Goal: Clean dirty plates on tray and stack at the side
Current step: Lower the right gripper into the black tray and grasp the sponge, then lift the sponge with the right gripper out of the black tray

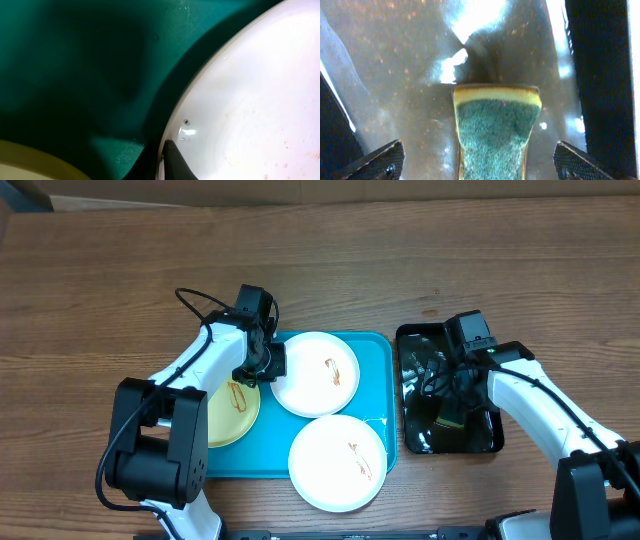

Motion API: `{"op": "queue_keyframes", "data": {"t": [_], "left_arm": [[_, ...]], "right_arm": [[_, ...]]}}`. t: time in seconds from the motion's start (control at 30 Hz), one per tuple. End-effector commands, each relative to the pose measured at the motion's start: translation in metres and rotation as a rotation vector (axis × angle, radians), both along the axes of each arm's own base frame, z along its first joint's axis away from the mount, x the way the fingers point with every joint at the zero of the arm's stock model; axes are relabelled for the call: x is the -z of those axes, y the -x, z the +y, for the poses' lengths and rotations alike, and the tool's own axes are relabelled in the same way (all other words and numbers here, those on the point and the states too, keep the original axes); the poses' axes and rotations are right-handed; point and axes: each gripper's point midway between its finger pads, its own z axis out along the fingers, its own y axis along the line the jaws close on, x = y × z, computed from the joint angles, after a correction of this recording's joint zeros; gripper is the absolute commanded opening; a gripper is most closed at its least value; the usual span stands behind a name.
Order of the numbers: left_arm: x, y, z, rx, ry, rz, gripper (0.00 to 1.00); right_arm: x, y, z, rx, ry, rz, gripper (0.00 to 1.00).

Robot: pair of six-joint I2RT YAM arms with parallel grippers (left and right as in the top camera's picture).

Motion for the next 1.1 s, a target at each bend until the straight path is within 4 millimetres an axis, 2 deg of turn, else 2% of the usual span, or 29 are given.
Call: {"op": "queue_keyframes", "data": {"t": [0.0, 0.23, 0.3, 0.37, 0.4, 0.47, 0.6, 0.67, 0.7, 0.73, 0.77, 0.8, 0.83, 0.9, 0.93, 0.97, 1.0, 1.07], "left_arm": [[0.007, 0.006, 0.001, -0.003, -0.019, 0.02, 0.06], [0.007, 0.006, 0.001, -0.002, -0.019, 0.02, 0.06], [0.007, 0.006, 0.001, -0.002, -0.019, 0.021, 0.06], [0.007, 0.006, 0.001, -0.002, -0.019, 0.021, 0.06], [0.007, 0.006, 0.001, -0.002, -0.019, 0.02, 0.06], [0.007, 0.006, 0.001, -0.002, -0.019, 0.02, 0.06], [0.007, 0.006, 0.001, -0.002, -0.019, 0.02, 0.06], [0.007, 0.006, 0.001, -0.002, -0.019, 0.02, 0.06], [0.007, 0.006, 0.001, -0.002, -0.019, 0.02, 0.06], [0.007, 0.006, 0.001, -0.002, -0.019, 0.02, 0.06], [0.007, 0.006, 0.001, -0.002, -0.019, 0.021, 0.06], [0.007, 0.006, 0.001, -0.002, -0.019, 0.02, 0.06], [0.007, 0.006, 0.001, -0.002, -0.019, 0.02, 0.06], [0.007, 0.006, 0.001, -0.003, -0.019, 0.02, 0.06], [0.007, 0.006, 0.001, -0.003, -0.019, 0.02, 0.06], [0.007, 0.006, 0.001, -0.003, -0.019, 0.02, 0.06], [0.007, 0.006, 0.001, -0.003, -0.019, 0.02, 0.06], [0.007, 0.006, 0.001, -0.003, -0.019, 0.02, 0.06]], "right_arm": [[0.007, 0.002, -0.007, 0.005, 0.035, -0.002, 0.96], [0.013, -0.009, -0.012, 0.014, 0.061, -0.075, 0.89], [0.013, -0.01, -0.012, 0.014, 0.061, -0.076, 0.82], [0.013, -0.011, -0.012, 0.015, 0.06, -0.081, 0.67], [0.013, -0.01, -0.012, 0.014, 0.06, -0.08, 0.64], [0.015, -0.008, -0.012, 0.014, 0.062, -0.072, 0.64], [0.024, -0.004, -0.013, 0.014, 0.061, -0.078, 0.73], [0.028, -0.007, -0.013, 0.015, 0.054, -0.105, 0.73], [0.03, -0.008, -0.012, 0.016, 0.052, -0.117, 0.68], [0.029, -0.01, -0.012, 0.016, 0.049, -0.123, 0.57], [0.029, -0.01, -0.011, 0.015, 0.046, -0.126, 0.32], [0.029, -0.011, -0.011, 0.015, 0.046, -0.128, 0.13], [0.029, -0.012, -0.011, 0.016, 0.045, -0.131, 0.04], [0.027, -0.014, -0.01, 0.015, 0.044, -0.138, 0.04], [0.025, -0.014, -0.01, 0.015, 0.044, -0.136, 0.26], [0.023, -0.015, -0.01, 0.015, 0.045, -0.131, 0.63], [0.02, -0.016, -0.01, 0.015, 0.047, -0.125, 0.83], [0.013, -0.016, -0.01, 0.014, 0.051, -0.106, 0.87]]}}
